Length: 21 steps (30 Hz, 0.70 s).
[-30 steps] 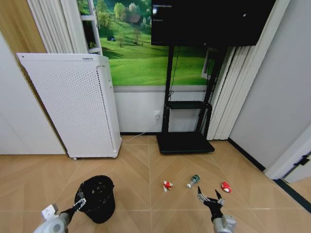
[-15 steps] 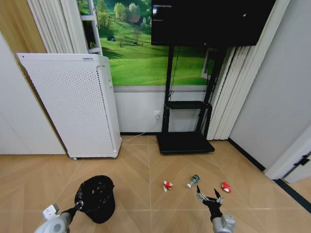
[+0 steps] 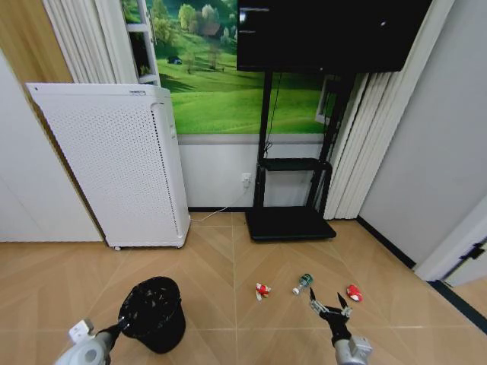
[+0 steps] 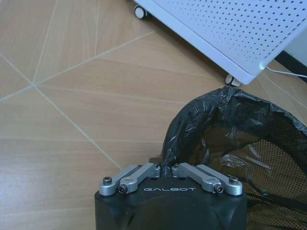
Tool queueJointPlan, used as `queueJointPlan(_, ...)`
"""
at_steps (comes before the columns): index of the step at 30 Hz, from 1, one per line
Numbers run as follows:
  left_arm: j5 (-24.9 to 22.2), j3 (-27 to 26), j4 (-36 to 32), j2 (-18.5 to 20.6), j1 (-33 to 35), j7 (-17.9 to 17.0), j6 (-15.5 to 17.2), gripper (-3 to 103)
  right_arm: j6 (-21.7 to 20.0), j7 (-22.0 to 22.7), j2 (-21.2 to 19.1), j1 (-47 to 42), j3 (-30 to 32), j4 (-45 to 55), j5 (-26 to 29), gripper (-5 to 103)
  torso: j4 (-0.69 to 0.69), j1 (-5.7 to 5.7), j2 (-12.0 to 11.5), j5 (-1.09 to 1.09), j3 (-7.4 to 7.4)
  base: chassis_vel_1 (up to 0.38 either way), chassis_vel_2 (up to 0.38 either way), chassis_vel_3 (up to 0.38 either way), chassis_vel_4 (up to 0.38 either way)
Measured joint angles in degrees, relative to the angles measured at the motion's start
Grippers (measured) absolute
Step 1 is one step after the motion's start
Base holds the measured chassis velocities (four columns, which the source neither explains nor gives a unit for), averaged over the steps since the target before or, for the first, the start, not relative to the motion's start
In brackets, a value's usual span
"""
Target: Pick up the trash bin and place the garbage on the floor into it.
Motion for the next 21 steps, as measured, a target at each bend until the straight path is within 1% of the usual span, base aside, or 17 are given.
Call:
queueJointPlan(1,0.0,0.0,0.0,0.0,0.0,0.0,0.0,4,0.0,0.0,0.0,0.0,0.0,0.0,0.0,100,0.00,0.00,0.0,0.00,0.00,0.000,0.000,0.000,0.000)
queueJointPlan(2,2.1,0.0,-0.2,0.1,0.0,1.2,-0.6,4,0.0,0.0,0.0,0.0,0.0,0.0,0.0,100,0.00,0.00,0.0,0.00,0.00,0.000,0.000,0.000,0.000)
queueJointPlan(3,5.3,0.0,-0.4,0.2,0.0,2.7,-1.8,4,0.0,0.0,0.1,0.0,0.0,0.0,0.0,100,0.00,0.00,0.0,0.00,0.00,0.000,0.000,0.000,0.000)
queueJointPlan(4,7.0,0.0,-0.6,0.3,0.0,3.4,-2.6,4,0.0,0.1,0.1,0.0,0.0,0.0,0.0,100,0.00,0.00,0.0,0.00,0.00,0.000,0.000,0.000,0.000)
queueJointPlan(5,7.0,0.0,-0.6,0.3,0.0,3.4,-2.6,4,0.0,0.1,0.1,0.0,0.0,0.0,0.0,100,0.00,0.00,0.0,0.00,0.00,0.000,0.000,0.000,0.000)
queueJointPlan(6,8.7,0.0,-0.9,0.5,-0.1,4.0,-3.4,4,0.0,0.1,0.1,0.0,0.0,0.0,0.0,100,0.01,0.00,0.0,0.01,0.00,0.000,0.000,0.000,0.000)
queueJointPlan(8,13.7,0.1,-1.9,0.9,-0.5,5.1,-5.4,4,0.0,0.1,0.1,0.0,-0.1,0.0,0.0,100,0.00,0.00,0.0,0.00,0.00,0.000,0.000,0.000,0.000)
queueJointPlan(9,13.7,0.1,-1.9,0.9,-0.5,5.1,-5.4,4,0.0,0.1,0.1,0.0,-0.1,0.0,0.0,100,0.00,0.00,0.0,0.00,0.00,0.000,0.000,0.000,0.000)
queueJointPlan(11,18.8,0.2,-2.9,1.6,-0.9,7.1,-7.4,4,0.0,0.1,0.1,-0.1,0.0,0.0,0.0,100,0.01,0.00,0.0,0.01,0.00,0.000,0.000,0.000,0.000)
queueJointPlan(12,18.8,0.2,-2.9,1.6,-0.9,7.1,-7.4,4,0.0,0.1,0.1,-0.1,0.0,0.0,0.0,100,0.01,0.00,0.0,0.01,0.00,0.000,0.000,0.000,0.000)
queueJointPlan(14,22.4,0.9,-2.7,2.7,-1.9,9.4,-9.6,4,0.5,0.2,0.1,-0.2,0.0,-0.1,0.0,100,0.01,0.00,0.0,0.01,0.00,0.000,0.000,0.000,0.000)
queueJointPlan(15,22.4,0.9,-2.7,2.7,-1.9,9.4,-9.6,4,0.5,0.2,0.1,-0.2,0.0,-0.1,0.0,100,0.01,0.00,0.0,0.01,0.00,0.000,0.000,0.000,0.000)
queueJointPlan(17,23.9,1.5,-2.1,3.7,-3.2,10.8,-11.5,4,0.9,0.3,0.1,-0.2,0.0,-0.1,0.0,100,0.00,0.00,0.0,0.00,0.00,0.000,0.000,0.000,0.000)
queueJointPlan(21,24.2,1.9,-2.0,4.2,-3.7,11.2,-12.3,4,1.2,0.5,0.1,-0.2,-0.1,-0.1,0.0,100,0.00,0.00,0.0,0.01,0.00,0.000,0.000,0.000,0.000)
